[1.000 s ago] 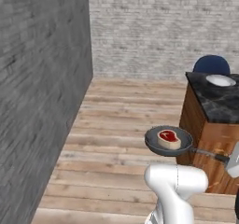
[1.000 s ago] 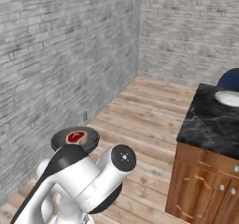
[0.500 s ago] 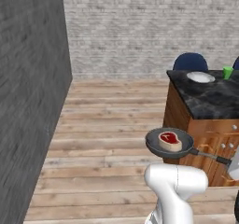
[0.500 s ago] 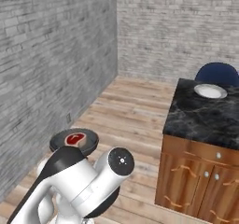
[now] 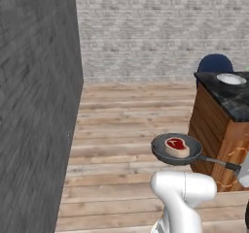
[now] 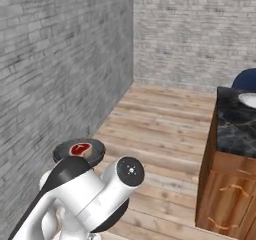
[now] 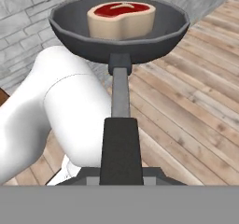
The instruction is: Pick up the pan with the steak in it and place it on the dining table. Then place the steak on the plate.
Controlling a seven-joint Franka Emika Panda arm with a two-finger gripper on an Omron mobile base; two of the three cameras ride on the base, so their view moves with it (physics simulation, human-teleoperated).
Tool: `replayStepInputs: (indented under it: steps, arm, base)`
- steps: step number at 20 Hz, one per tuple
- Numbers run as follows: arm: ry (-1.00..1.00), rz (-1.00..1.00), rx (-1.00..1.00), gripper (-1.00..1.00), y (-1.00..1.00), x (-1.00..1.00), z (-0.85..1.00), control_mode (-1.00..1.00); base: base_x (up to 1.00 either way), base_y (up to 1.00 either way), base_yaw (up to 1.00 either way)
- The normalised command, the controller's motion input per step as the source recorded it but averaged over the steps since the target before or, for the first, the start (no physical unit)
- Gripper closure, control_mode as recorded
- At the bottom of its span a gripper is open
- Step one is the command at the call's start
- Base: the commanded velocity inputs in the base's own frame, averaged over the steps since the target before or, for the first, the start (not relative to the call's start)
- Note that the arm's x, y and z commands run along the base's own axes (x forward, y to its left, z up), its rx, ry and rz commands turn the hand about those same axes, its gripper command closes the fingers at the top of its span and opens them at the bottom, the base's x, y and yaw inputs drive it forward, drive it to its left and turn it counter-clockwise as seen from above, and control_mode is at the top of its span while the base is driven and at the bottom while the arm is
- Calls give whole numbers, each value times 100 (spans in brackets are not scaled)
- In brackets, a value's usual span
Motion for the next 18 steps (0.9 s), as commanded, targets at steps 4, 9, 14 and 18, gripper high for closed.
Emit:
replayStepInputs:
  steps: [4, 9, 14, 18]
  arm:
    - [0, 0, 0, 100, 0, 0, 0, 100]
    - [0, 0, 0, 100, 0, 0, 0, 100]
    - [0, 0, 0, 100, 0, 0, 0, 100]
    - [0, 0, 0, 100, 0, 0, 0, 100]
  base:
    - [11, 2, -1]
    - [88, 20, -9]
    - [100, 23, -10]
    - [100, 29, -10]
